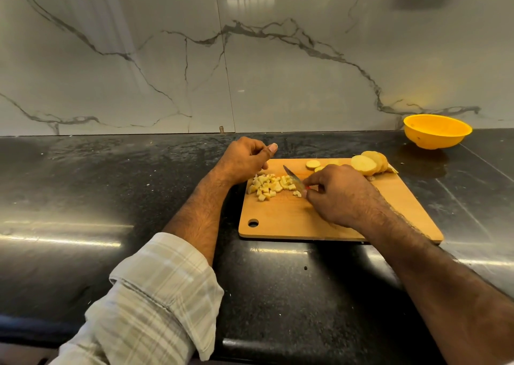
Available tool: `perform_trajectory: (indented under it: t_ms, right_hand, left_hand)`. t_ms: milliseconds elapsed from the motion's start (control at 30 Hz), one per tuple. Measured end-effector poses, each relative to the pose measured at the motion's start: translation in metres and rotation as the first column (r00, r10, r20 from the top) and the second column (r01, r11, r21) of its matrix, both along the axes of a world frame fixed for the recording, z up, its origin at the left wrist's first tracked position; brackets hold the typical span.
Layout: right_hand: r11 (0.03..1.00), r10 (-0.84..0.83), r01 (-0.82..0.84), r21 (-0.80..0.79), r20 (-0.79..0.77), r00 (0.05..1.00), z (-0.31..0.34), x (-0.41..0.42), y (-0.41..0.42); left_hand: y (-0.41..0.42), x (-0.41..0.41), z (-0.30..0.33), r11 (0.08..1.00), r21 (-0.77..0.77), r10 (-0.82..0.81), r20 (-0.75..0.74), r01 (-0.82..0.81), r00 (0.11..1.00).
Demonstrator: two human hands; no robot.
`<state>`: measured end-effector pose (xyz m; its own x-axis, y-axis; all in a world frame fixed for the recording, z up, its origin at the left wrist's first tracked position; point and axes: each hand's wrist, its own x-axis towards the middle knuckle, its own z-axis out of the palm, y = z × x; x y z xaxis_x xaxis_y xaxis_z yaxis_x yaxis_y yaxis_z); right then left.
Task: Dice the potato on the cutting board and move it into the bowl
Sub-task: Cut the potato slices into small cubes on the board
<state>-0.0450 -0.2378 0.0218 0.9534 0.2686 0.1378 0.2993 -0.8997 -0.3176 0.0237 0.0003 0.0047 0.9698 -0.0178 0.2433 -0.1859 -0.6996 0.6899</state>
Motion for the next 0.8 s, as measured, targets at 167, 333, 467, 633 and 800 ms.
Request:
perform_trajectory:
  t_ms: [167, 333, 467, 633, 800]
  right_hand:
    - [0.988, -0.117, 0.114, 0.101, 0.02, 0.993, 0.008, 0.002, -0.009]
    - [0.96, -0.233, 0.225, 0.165, 0.031, 0.972, 0.006, 0.002, -0.014]
    - [0.944, -0.254, 0.246, 0.219, 0.007, 0.967, 0.004, 0.002, -0.016]
    - [0.949, -0.229, 0.22, 0.225, 0.015, 0.973, 0.005, 0.001, -0.016]
    - [0.956, -0.191, 0.177, 0.235, 0.038, 0.981, 0.011, -0.006, -0.016]
  left_hand:
    - [-0.017, 0.0, -0.001, 0.991, 0.132, -0.024, 0.145, 0.005, 0.989]
    - [-0.05, 0.011, 0.001, 0.963, 0.256, -0.1, 0.027, 0.09, 0.995]
    - [-0.071, 0.034, 0.009, 0.936, 0.316, -0.117, -0.144, 0.158, 0.983]
    - [-0.08, 0.055, 0.017, 0.895, 0.378, -0.148, -0.251, 0.238, 0.957]
    - [-0.08, 0.063, 0.014, 0.89, 0.403, -0.161, -0.162, 0.214, 0.974]
